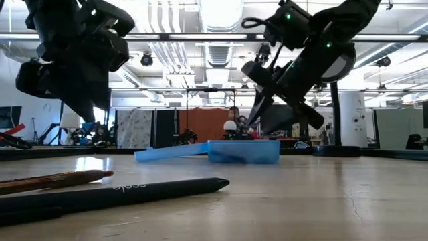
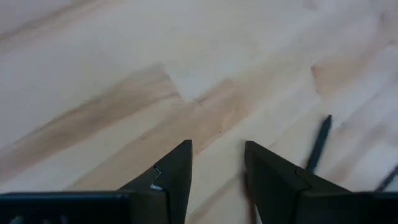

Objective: Pick & place school supplies into a supply box
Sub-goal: Put the brown pen into the blue box

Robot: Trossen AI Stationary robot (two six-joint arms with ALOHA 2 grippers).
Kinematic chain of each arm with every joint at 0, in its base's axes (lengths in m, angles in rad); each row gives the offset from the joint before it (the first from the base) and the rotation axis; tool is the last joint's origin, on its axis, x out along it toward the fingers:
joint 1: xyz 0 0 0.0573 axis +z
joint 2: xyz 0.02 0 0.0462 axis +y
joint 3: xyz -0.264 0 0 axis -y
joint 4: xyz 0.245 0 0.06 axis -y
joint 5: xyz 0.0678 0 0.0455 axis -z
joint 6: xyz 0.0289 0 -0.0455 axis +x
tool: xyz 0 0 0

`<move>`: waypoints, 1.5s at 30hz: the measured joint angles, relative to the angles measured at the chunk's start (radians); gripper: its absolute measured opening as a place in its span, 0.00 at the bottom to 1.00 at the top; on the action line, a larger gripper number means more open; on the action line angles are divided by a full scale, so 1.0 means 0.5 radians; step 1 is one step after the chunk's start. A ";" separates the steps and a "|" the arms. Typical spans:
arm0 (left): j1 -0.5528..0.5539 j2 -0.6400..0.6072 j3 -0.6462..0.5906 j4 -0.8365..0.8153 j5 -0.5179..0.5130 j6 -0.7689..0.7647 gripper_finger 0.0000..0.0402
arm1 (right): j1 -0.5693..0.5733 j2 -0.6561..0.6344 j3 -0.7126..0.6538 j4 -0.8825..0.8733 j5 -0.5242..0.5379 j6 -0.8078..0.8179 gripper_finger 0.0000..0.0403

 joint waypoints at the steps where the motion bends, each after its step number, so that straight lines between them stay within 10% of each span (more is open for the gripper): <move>1: -0.013 0.005 -0.001 0.036 0.001 0.006 0.33 | 0.000 -0.007 -0.004 -0.025 0.000 -0.027 0.51; 8: -0.231 0.277 0.085 0.330 0.020 -0.036 0.33 | 0.051 -0.211 -0.003 -0.263 0.001 -0.487 0.66; 26: -0.316 1.264 1.106 -0.569 0.203 -0.389 0.33 | 0.050 -0.434 -0.007 -0.699 0.021 -0.862 0.65; 45: -0.196 1.238 1.358 -0.967 0.197 -0.508 0.33 | -0.013 -0.791 -0.012 -0.863 0.070 -1.099 0.61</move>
